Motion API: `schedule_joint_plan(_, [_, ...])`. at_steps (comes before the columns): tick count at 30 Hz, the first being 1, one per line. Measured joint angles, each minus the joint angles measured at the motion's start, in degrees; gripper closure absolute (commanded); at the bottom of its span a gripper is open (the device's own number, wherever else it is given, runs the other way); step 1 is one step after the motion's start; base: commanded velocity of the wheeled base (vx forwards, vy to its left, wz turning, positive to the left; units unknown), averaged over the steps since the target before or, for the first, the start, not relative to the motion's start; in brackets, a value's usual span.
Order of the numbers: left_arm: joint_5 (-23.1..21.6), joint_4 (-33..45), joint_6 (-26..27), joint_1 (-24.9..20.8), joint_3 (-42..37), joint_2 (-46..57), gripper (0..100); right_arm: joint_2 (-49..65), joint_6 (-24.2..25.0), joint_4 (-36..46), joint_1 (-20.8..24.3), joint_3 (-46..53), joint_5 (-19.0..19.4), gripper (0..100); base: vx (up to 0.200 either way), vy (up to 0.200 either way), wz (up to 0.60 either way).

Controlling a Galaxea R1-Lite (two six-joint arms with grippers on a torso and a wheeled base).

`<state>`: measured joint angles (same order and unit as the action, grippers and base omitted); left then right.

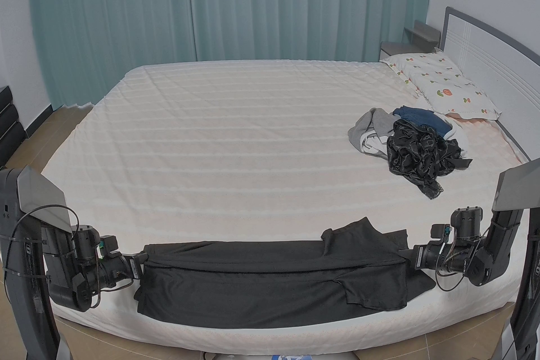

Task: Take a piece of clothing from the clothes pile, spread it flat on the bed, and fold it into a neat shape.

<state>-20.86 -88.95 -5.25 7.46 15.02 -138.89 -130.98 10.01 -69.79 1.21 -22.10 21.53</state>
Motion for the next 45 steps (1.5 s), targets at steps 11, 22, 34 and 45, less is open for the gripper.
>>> schedule_joint_plan(11, [0.00,-0.06,0.01,0.09,-2.38,-1.19,0,-0.09,1.27,-2.52,-0.44,0.80,0.11,0,0.000,0.000,0.00])
schedule_joint_plan(22, [-0.16,0.00,-4.86,3.40,-5.73,5.42,0,4.66,9.94,-3.10,-4.43,0.39,0.30,0,0.000,0.000,0.00])
schedule_joint_plan(34, [0.78,2.73,-19.32,-0.93,2.56,9.17,0,3.88,21.14,1.67,-4.38,-8.44,1.18,0,0.000,0.000,0.00])
schedule_joint_plan(45, [1.62,24.82,-25.83,-4.19,17.53,7.39,0,0.82,27.78,6.55,-3.79,-15.35,2.12,0,0.000,0.000,0.00])
